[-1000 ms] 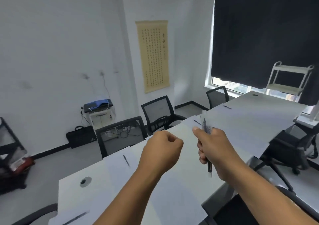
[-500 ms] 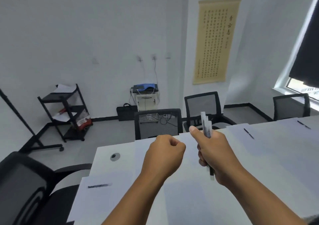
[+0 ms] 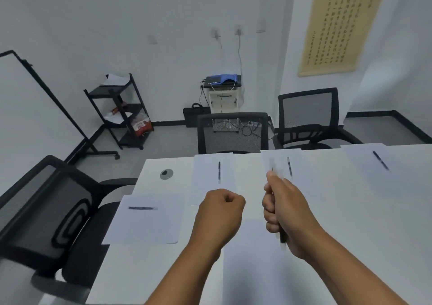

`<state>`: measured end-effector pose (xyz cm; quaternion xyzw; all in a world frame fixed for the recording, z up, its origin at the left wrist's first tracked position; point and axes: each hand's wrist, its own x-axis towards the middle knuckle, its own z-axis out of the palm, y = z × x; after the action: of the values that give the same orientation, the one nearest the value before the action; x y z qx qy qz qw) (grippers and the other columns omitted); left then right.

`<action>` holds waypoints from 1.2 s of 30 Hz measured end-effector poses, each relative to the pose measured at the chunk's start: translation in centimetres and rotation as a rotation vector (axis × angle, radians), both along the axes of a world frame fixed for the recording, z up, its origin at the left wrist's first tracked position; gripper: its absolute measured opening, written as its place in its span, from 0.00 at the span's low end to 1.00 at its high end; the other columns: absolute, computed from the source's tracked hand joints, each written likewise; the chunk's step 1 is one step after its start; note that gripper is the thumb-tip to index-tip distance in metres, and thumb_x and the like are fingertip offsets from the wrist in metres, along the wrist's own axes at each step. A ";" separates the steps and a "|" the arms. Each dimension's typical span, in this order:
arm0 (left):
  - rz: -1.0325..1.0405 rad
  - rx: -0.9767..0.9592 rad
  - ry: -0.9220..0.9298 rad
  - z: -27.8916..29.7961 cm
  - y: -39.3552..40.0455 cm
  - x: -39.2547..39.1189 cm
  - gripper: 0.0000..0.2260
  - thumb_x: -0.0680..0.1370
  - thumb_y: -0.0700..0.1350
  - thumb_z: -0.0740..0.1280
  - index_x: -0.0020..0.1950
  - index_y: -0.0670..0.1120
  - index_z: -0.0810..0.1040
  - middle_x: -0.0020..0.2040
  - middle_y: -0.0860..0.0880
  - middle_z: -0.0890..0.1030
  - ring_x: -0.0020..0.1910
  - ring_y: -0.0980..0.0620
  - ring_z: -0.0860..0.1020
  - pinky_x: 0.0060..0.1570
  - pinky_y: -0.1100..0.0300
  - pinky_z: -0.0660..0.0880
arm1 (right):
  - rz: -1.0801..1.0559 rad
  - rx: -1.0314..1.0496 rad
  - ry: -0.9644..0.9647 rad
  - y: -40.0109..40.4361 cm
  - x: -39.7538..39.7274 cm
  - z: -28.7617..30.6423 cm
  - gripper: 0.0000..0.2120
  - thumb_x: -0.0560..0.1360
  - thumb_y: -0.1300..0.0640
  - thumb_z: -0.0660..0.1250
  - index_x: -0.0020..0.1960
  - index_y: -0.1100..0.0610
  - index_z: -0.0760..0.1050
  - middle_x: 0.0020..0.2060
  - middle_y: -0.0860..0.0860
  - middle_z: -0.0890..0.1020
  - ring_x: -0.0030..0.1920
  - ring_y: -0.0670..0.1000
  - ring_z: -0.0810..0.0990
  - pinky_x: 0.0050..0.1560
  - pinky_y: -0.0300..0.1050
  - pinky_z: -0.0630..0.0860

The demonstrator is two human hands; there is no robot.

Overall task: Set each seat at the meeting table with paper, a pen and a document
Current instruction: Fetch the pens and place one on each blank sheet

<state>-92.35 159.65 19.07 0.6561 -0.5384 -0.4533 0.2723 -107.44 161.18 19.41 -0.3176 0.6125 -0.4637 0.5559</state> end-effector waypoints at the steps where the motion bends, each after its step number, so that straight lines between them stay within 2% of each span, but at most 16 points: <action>1: 0.015 0.019 0.017 -0.6 -0.3 0.1 0.09 0.73 0.50 0.63 0.38 0.46 0.72 0.40 0.51 0.73 0.40 0.53 0.71 0.43 0.52 0.67 | -0.004 0.005 -0.011 -0.1 0.0 -0.5 0.15 0.87 0.44 0.58 0.51 0.55 0.71 0.34 0.53 0.65 0.29 0.49 0.59 0.29 0.44 0.59; 4: 0.025 0.057 0.052 -2.9 -0.4 -0.1 0.04 0.72 0.51 0.62 0.41 0.54 0.76 0.41 0.52 0.74 0.41 0.53 0.72 0.44 0.53 0.68 | -0.029 0.021 -0.025 -0.1 -0.2 -3.4 0.12 0.86 0.50 0.60 0.53 0.58 0.74 0.39 0.55 0.68 0.30 0.50 0.61 0.28 0.44 0.61; 7: 0.017 0.080 0.075 -4.6 -0.6 -0.1 0.03 0.73 0.50 0.63 0.41 0.54 0.76 0.41 0.51 0.74 0.41 0.53 0.72 0.45 0.52 0.68 | -0.054 0.040 -0.006 0.0 -0.1 -5.4 0.11 0.85 0.55 0.63 0.53 0.61 0.79 0.38 0.55 0.71 0.31 0.52 0.65 0.28 0.45 0.65; 10: 0.004 0.092 0.093 -6.1 -1.1 -0.3 0.04 0.76 0.50 0.65 0.42 0.54 0.77 0.42 0.50 0.74 0.41 0.53 0.72 0.46 0.53 0.68 | -0.048 0.068 0.005 0.3 0.0 -7.0 0.12 0.84 0.54 0.65 0.53 0.60 0.82 0.36 0.55 0.71 0.35 0.55 0.68 0.29 0.47 0.69; 14: 0.005 0.072 0.135 -7.9 -2.0 -0.7 0.14 0.82 0.50 0.70 0.41 0.42 0.79 0.42 0.49 0.74 0.39 0.51 0.75 0.44 0.54 0.71 | -0.004 0.086 0.013 0.8 -0.2 -8.7 0.13 0.85 0.52 0.66 0.51 0.59 0.85 0.32 0.54 0.74 0.33 0.55 0.73 0.33 0.47 0.76; 17: 0.011 0.072 0.163 -9.0 -2.2 -1.2 0.17 0.83 0.51 0.71 0.42 0.39 0.81 0.42 0.48 0.73 0.39 0.51 0.74 0.42 0.56 0.73 | -0.008 0.108 0.007 1.2 -0.5 -10.3 0.13 0.85 0.52 0.67 0.50 0.59 0.86 0.30 0.54 0.76 0.30 0.55 0.76 0.37 0.50 0.80; 21: 0.036 0.089 0.176 -10.3 -2.4 -2.0 0.19 0.82 0.50 0.74 0.47 0.33 0.82 0.41 0.47 0.77 0.39 0.52 0.76 0.43 0.57 0.75 | 0.000 0.133 0.010 1.7 -0.8 -11.8 0.13 0.85 0.52 0.68 0.50 0.58 0.86 0.30 0.54 0.77 0.29 0.55 0.78 0.39 0.51 0.82; 24: 0.032 0.119 0.183 -11.0 -2.3 -2.6 0.19 0.81 0.50 0.75 0.44 0.33 0.82 0.40 0.47 0.77 0.39 0.50 0.74 0.44 0.56 0.75 | 0.027 0.154 0.027 2.0 -1.2 -12.6 0.13 0.85 0.51 0.67 0.50 0.57 0.86 0.30 0.54 0.78 0.29 0.56 0.80 0.41 0.53 0.83; 27: 0.034 0.154 0.157 -11.5 -2.2 -3.1 0.16 0.80 0.50 0.77 0.41 0.38 0.86 0.40 0.47 0.86 0.36 0.55 0.78 0.46 0.58 0.77 | 0.038 0.170 0.044 2.2 -1.5 -13.4 0.13 0.85 0.50 0.67 0.51 0.57 0.86 0.30 0.55 0.78 0.29 0.56 0.81 0.42 0.53 0.83; 30: 0.024 0.169 0.122 -12.2 -2.1 -3.6 0.14 0.79 0.49 0.77 0.41 0.39 0.87 0.41 0.50 0.88 0.36 0.57 0.81 0.47 0.58 0.79 | 0.045 0.196 0.058 2.5 -1.9 -14.5 0.14 0.86 0.48 0.66 0.52 0.55 0.86 0.30 0.54 0.79 0.30 0.55 0.83 0.45 0.55 0.85; 33: 0.013 0.178 0.088 -12.8 -2.0 -4.0 0.13 0.79 0.50 0.76 0.40 0.42 0.88 0.41 0.52 0.89 0.41 0.52 0.84 0.53 0.52 0.82 | 0.009 0.219 0.037 2.8 -2.1 -15.7 0.15 0.86 0.48 0.65 0.53 0.56 0.85 0.30 0.53 0.80 0.32 0.55 0.86 0.51 0.60 0.88; 36: -0.001 0.171 0.039 -13.8 -2.2 -4.4 0.14 0.79 0.51 0.76 0.37 0.45 0.88 0.40 0.53 0.89 0.48 0.43 0.87 0.56 0.45 0.83 | -0.064 0.234 0.012 2.9 -2.8 -17.0 0.14 0.85 0.50 0.66 0.51 0.59 0.84 0.30 0.50 0.80 0.35 0.56 0.87 0.53 0.61 0.88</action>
<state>-96.70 157.45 5.28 0.6679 -0.4924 -0.5104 0.2255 -110.24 164.03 2.43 -0.2336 0.6755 -0.4044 0.5706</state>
